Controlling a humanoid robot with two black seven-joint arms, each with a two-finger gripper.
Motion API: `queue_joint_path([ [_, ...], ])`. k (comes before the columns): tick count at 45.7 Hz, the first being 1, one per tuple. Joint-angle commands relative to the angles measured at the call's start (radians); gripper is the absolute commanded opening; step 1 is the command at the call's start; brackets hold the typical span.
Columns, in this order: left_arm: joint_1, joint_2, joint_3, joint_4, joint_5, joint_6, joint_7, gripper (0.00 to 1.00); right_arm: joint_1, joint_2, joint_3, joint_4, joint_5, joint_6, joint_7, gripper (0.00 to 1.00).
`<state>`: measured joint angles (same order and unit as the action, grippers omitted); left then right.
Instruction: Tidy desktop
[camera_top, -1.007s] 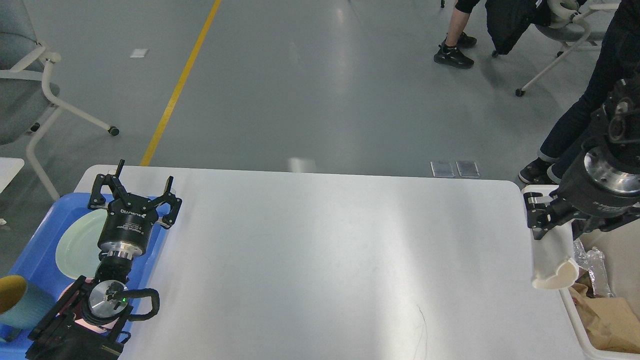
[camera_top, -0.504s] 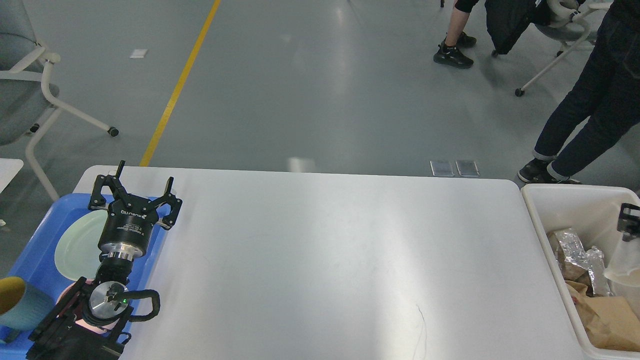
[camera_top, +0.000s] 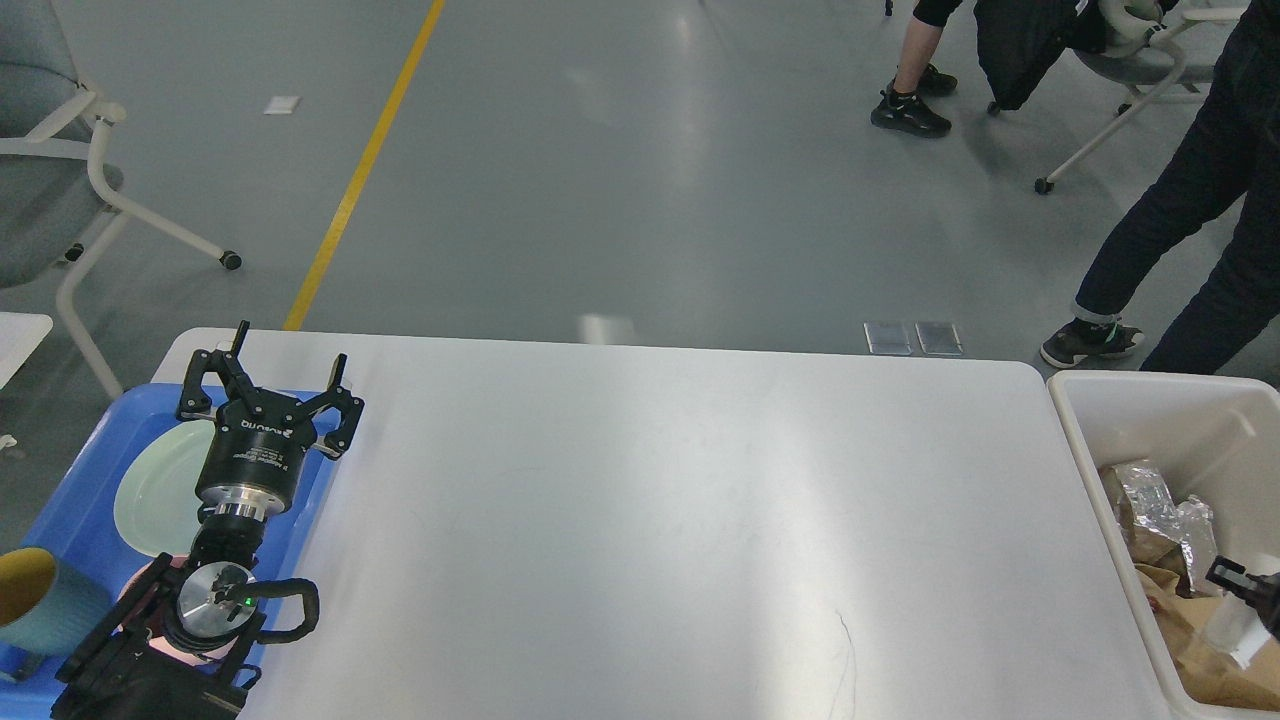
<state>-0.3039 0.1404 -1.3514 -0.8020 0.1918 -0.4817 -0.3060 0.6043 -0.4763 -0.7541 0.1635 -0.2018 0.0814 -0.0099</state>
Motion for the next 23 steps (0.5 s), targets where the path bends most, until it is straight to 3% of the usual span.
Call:
queue_joint_path([
  [1, -0.001, 0.001, 0.000, 0.000, 0.000, 0.000, 0.001, 0.96, -0.080, 0.065, -0.005, -0.056, 0.001, -0.095, -0.002, 0.00],
  [23, -0.001, 0.001, 0.000, 0.000, 0.000, 0.000, 0.001, 0.96, -0.103, 0.088, 0.002, -0.058, 0.002, -0.137, -0.005, 0.00],
])
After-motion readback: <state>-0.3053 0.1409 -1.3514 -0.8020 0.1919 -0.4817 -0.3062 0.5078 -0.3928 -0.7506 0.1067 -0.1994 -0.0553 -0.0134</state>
